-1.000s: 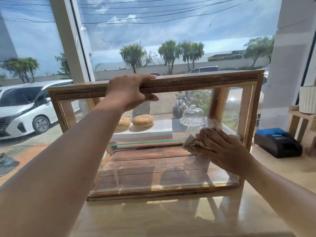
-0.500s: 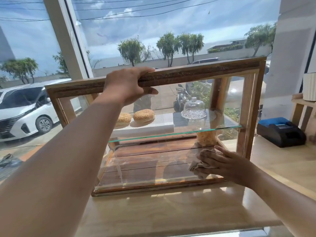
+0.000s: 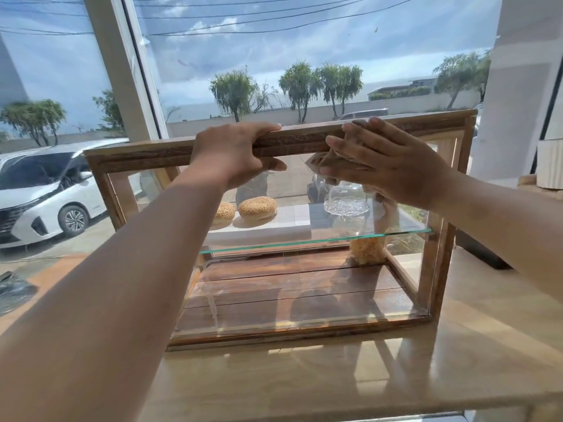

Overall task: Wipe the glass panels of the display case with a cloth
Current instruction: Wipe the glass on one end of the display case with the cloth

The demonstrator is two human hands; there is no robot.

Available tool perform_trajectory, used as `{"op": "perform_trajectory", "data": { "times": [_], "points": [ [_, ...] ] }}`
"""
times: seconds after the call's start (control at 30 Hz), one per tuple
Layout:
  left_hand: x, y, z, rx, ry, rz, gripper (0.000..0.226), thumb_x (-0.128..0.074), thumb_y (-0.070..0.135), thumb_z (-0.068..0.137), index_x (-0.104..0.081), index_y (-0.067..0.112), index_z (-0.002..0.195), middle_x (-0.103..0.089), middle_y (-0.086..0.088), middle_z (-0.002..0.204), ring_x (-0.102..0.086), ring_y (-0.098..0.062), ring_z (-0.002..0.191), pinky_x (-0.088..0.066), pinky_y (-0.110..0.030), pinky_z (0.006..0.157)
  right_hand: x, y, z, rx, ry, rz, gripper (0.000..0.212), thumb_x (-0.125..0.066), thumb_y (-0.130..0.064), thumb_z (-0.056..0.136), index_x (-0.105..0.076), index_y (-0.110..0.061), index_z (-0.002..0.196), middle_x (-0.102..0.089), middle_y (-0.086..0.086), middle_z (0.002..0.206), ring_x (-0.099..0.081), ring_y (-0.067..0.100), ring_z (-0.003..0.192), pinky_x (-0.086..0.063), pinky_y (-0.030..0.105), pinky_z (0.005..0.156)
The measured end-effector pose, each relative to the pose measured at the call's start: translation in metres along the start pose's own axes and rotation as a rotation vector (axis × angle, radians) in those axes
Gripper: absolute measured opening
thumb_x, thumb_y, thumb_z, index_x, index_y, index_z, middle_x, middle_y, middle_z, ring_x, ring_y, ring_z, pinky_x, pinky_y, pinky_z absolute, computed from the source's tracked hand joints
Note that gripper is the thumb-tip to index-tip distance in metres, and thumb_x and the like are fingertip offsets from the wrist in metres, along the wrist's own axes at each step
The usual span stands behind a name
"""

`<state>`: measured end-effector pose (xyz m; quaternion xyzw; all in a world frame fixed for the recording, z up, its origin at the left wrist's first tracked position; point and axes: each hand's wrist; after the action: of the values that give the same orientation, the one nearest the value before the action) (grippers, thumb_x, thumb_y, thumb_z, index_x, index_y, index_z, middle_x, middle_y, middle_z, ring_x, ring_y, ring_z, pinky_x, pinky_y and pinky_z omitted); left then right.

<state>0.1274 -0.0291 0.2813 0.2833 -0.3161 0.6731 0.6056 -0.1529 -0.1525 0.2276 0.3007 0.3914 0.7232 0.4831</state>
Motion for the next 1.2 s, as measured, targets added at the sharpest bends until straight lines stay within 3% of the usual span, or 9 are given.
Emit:
{"op": "perform_trajectory", "data": {
  "times": [0.27, 0.43, 0.57, 0.67, 0.73, 0.8, 0.97, 1.07, 1.2],
  "points": [
    [0.001, 0.003, 0.002, -0.004, 0.001, 0.016, 0.073, -0.054, 0.082, 0.07, -0.038, 0.056, 0.136, -0.058, 0.009, 0.134, -0.055, -0.026, 0.116, -0.043, -0.036, 0.088, -0.007, -0.069, 0.007, -0.227, -0.012, 0.119, 0.058, -0.049, -0.018, 0.095, -0.039, -0.017, 0.152, -0.038, 0.01, 0.156, -0.038, 0.035, 0.142, -0.03, 0.049, 0.118],
    [0.001, -0.001, -0.002, 0.008, -0.009, 0.016, 0.073, -0.053, 0.083, 0.07, -0.037, 0.055, 0.136, -0.058, 0.01, 0.133, -0.056, -0.026, 0.115, -0.044, -0.037, 0.088, -0.011, -0.129, -0.013, 0.015, -0.07, 0.192, 0.051, -0.046, -0.019, 0.1, -0.041, -0.018, 0.151, -0.041, 0.007, 0.155, -0.04, 0.031, 0.141, -0.032, 0.045, 0.118],
    [0.001, -0.001, -0.002, -0.003, -0.011, 0.017, 0.074, -0.051, 0.084, 0.069, -0.037, 0.055, 0.136, -0.058, 0.01, 0.132, -0.056, -0.025, 0.114, -0.044, -0.037, 0.087, -0.013, -0.2, -0.051, 0.111, -0.102, 0.217, 0.05, -0.039, 0.003, 0.102, -0.044, -0.015, 0.148, -0.045, 0.006, 0.153, -0.046, 0.027, 0.137, -0.033, 0.043, 0.117],
    [0.001, -0.004, -0.002, -0.022, 0.017, 0.026, 0.074, -0.048, 0.084, 0.07, -0.037, 0.054, 0.137, -0.061, 0.01, 0.128, -0.059, -0.025, 0.109, -0.045, -0.036, 0.083, -0.012, -0.248, -0.068, 0.09, -0.117, 0.246, 0.044, -0.029, -0.001, 0.105, -0.051, -0.016, 0.139, -0.039, 0.007, 0.154, -0.049, 0.025, 0.134, -0.031, 0.039, 0.118],
    [0.0, -0.005, -0.005, -0.024, 0.017, 0.024, 0.073, -0.049, 0.084, 0.071, -0.037, 0.054, 0.136, -0.062, 0.009, 0.127, -0.059, -0.026, 0.108, -0.046, -0.037, 0.082, -0.01, -0.268, -0.078, 0.097, -0.115, 0.323, 0.032, -0.044, -0.012, 0.103, -0.059, -0.021, 0.13, -0.046, 0.003, 0.15, -0.052, 0.022, 0.132, -0.036, 0.037, 0.116],
    [-0.003, -0.004, -0.005, -0.032, 0.02, 0.025, 0.072, -0.049, 0.083, 0.071, -0.037, 0.054, 0.136, -0.063, 0.009, 0.125, -0.06, -0.026, 0.106, -0.045, -0.036, 0.08, -0.008, -0.267, -0.083, 0.104, -0.12, 0.385, 0.031, -0.054, -0.02, 0.099, -0.063, -0.028, 0.128, -0.053, -0.003, 0.146, -0.052, 0.021, 0.133, -0.042, 0.039, 0.111],
    [-0.003, -0.004, -0.004, -0.044, 0.025, 0.044, 0.072, -0.049, 0.084, 0.07, -0.037, 0.055, 0.136, -0.063, 0.009, 0.125, -0.06, -0.025, 0.105, -0.045, -0.036, 0.08, -0.012, -0.206, -0.072, 0.136, -0.115, 0.267, 0.042, -0.044, -0.014, 0.103, -0.052, -0.032, 0.14, -0.041, 0.003, 0.155, -0.045, 0.029, 0.138, -0.028, 0.049, 0.117],
    [0.001, -0.007, 0.0, -0.058, 0.031, 0.061, 0.073, -0.047, 0.085, 0.07, -0.037, 0.055, 0.136, -0.064, 0.008, 0.124, -0.061, -0.026, 0.103, -0.046, -0.036, 0.079, -0.01, -0.154, -0.037, 0.014, -0.065, 0.203, 0.042, -0.056, -0.017, 0.102, -0.053, -0.029, 0.142, -0.05, 0.005, 0.149, -0.051, 0.03, 0.133, -0.037, 0.048, 0.114],
    [0.0, -0.006, 0.002, -0.071, 0.04, 0.069, 0.069, -0.05, 0.081, 0.074, -0.036, 0.055, 0.136, -0.064, 0.006, 0.124, -0.061, -0.027, 0.103, -0.045, -0.035, 0.078, -0.007, -0.076, 0.012, -0.147, 0.052, 0.081, 0.04, -0.052, -0.022, 0.104, -0.051, -0.029, 0.144, -0.051, 0.008, 0.147, -0.049, 0.034, 0.133, -0.038, 0.051, 0.113]
  ]
}}
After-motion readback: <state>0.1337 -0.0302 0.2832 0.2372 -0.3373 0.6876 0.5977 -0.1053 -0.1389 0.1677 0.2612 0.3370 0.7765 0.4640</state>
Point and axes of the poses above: each hand's wrist, its own z-axis towards the middle knuckle, its own x-axis out of the back of the hand, y = z × x
